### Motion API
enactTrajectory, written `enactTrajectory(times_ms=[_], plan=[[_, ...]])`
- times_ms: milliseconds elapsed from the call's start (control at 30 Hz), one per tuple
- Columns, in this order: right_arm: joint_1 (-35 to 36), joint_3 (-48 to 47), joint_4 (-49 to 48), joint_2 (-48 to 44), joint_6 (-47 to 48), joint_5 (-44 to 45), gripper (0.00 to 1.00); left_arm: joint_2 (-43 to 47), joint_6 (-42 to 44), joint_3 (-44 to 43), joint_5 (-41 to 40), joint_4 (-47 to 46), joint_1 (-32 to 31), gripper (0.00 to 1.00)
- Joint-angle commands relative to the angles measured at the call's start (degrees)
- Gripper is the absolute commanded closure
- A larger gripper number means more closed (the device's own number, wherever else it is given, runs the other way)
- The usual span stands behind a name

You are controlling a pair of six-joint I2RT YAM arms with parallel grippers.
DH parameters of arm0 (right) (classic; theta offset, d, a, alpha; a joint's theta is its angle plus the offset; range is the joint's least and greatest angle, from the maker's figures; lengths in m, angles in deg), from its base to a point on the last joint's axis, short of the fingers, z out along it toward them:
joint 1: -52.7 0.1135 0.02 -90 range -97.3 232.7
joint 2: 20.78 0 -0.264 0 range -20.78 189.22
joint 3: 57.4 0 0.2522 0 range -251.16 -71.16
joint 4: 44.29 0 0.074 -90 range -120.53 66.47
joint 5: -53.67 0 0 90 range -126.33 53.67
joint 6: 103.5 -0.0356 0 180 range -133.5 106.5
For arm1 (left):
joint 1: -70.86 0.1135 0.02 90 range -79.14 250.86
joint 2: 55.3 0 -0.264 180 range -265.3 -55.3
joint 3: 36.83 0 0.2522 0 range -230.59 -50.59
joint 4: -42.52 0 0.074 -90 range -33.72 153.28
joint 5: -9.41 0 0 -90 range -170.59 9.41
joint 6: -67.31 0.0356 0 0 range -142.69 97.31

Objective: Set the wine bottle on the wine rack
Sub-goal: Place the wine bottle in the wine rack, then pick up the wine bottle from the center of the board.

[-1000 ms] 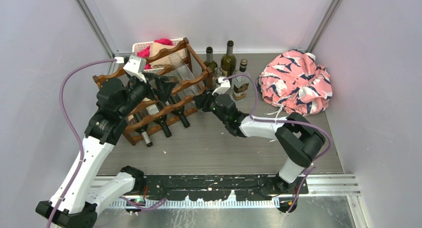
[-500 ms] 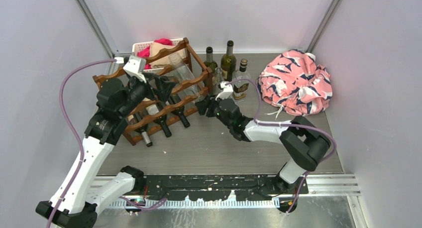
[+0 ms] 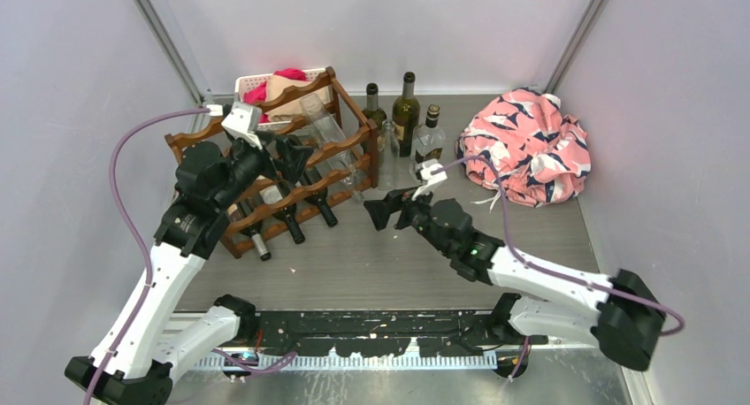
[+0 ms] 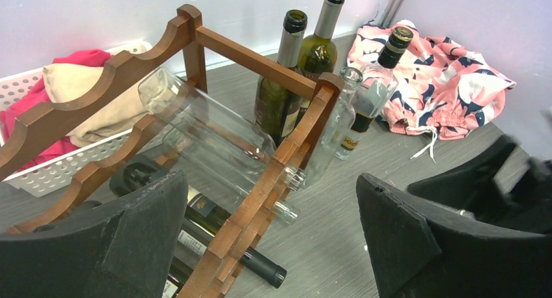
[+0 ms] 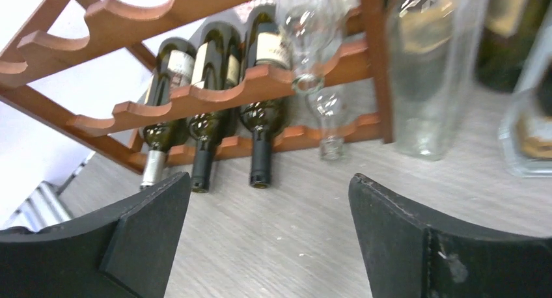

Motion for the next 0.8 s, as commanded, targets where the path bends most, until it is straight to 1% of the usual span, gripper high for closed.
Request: enactTrajectory(times_ms=[0, 133, 267, 400, 467, 533, 633, 700, 767], plan=[[-0.49, -3.06, 13.09, -10.25, 8.25, 7.71, 0.01, 0.21, 1.15, 0.64, 0.23, -5.48, 0.45, 0.0], [-4.79, -8.52, 23.09, -15.36, 9.8, 8.92, 0.0, -0.77, 0.84, 1.03, 1.31, -6.13, 0.45, 0.0], [-13.81, -17.73, 33.42, -13.26, 7.73, 3.86, 0.0, -1.1, 1.22, 1.16, 1.15, -6.26, 0.45, 0.0], [-21.88, -23.71, 34.75, -10.19, 6.29, -2.8, 0.01, -0.99, 1.77, 1.39, 1.32, -6.4, 0.45, 0.0], [-24.78, -26.64, 35.34, -7.85, 5.03, -6.33, 0.05, -0.86, 2.08, 1.7, 1.19, -6.71, 0.45, 0.0], [-26.72, -30.18, 36.98, -4.07, 4.82, -12.36, 0.09, -0.96, 2.24, 1.93, 1.37, -7.04, 0.45, 0.0], [-26.97, -36.67, 41.3, 3.56, 6.12, -20.43, 0.21, -1.1, 2.76, 1.97, 1.33, -6.93, 0.45, 0.0], [-26.9, -39.12, 42.11, 6.91, 6.65, -22.7, 0.29, -0.99, 3.43, 2.07, 0.87, -6.71, 0.49, 0.0], [-26.96, -40.01, 41.16, 8.73, 7.2, -22.94, 0.32, -0.73, 4.02, 2.26, 0.62, -6.81, 0.45, 0.0]])
